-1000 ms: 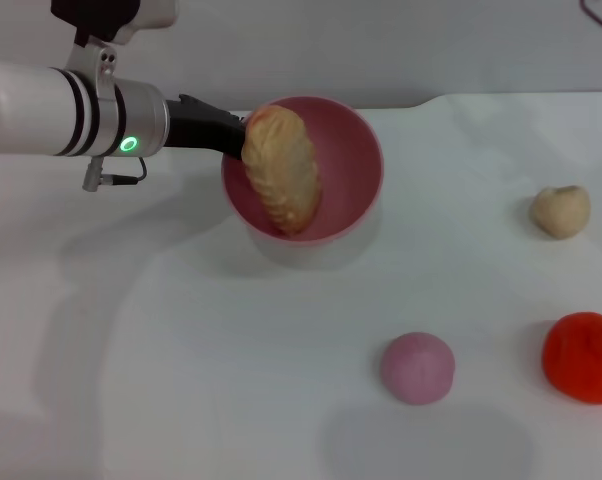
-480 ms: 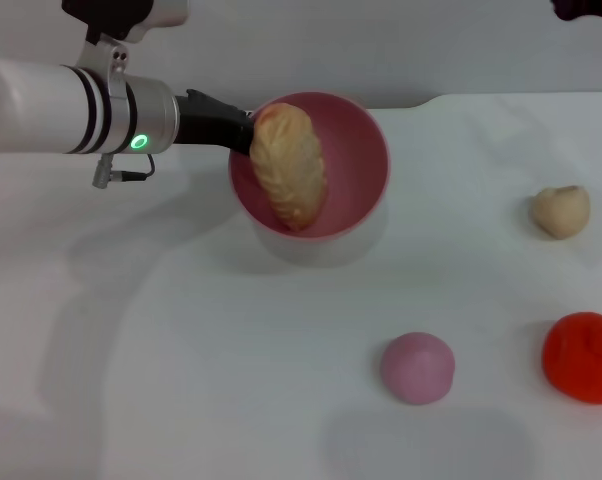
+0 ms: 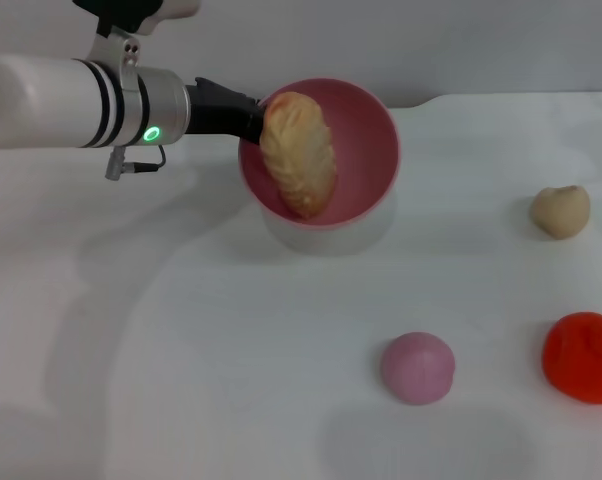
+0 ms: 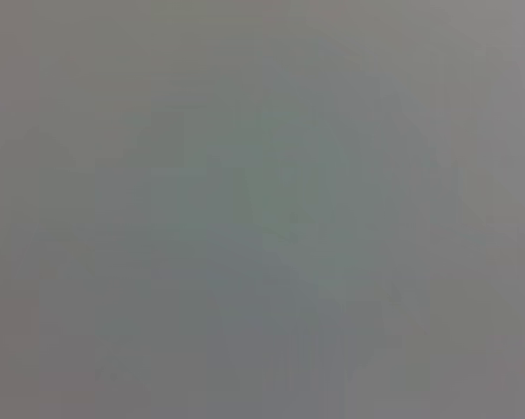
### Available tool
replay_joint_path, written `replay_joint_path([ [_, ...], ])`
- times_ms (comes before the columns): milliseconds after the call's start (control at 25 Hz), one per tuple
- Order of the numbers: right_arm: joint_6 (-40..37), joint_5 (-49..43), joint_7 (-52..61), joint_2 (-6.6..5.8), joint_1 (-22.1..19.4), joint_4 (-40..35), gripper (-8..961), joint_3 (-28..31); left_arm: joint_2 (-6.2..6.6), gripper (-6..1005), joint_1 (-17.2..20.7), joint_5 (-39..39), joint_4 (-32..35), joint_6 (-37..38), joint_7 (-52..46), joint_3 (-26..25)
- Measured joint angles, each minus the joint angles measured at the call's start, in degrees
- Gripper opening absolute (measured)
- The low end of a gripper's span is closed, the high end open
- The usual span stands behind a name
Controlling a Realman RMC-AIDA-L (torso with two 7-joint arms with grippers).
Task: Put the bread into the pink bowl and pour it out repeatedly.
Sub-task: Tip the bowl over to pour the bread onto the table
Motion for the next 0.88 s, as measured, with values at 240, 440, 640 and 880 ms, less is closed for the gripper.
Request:
replay_joint_path([
  [240,-0.3,0.33,-0.48,-0.08,0.99,1.85,562,0.42,-0.1,48,0.35,-1.38,-0.04,-3.75,0.1,3.28],
  [440,-0.3,0.39,-0.52,-0.11,1.04,1.93,562,1.15,-0.11,48,1.18,-4.37,0.05,-9.08,0.58,8.54],
  [640,0.0,0.43,-0.53,-0.21,1.1,2.49,562,1.6,-0.16,48,1.97,-6.46,1.57,-17.09,1.6,17.79],
  [880,0.28,0.51,-0.37,-0.24,1.13,2.56,562,1.57,-0.29,47,2.43,-6.7,2.36,-27.53,2.84,25.73],
])
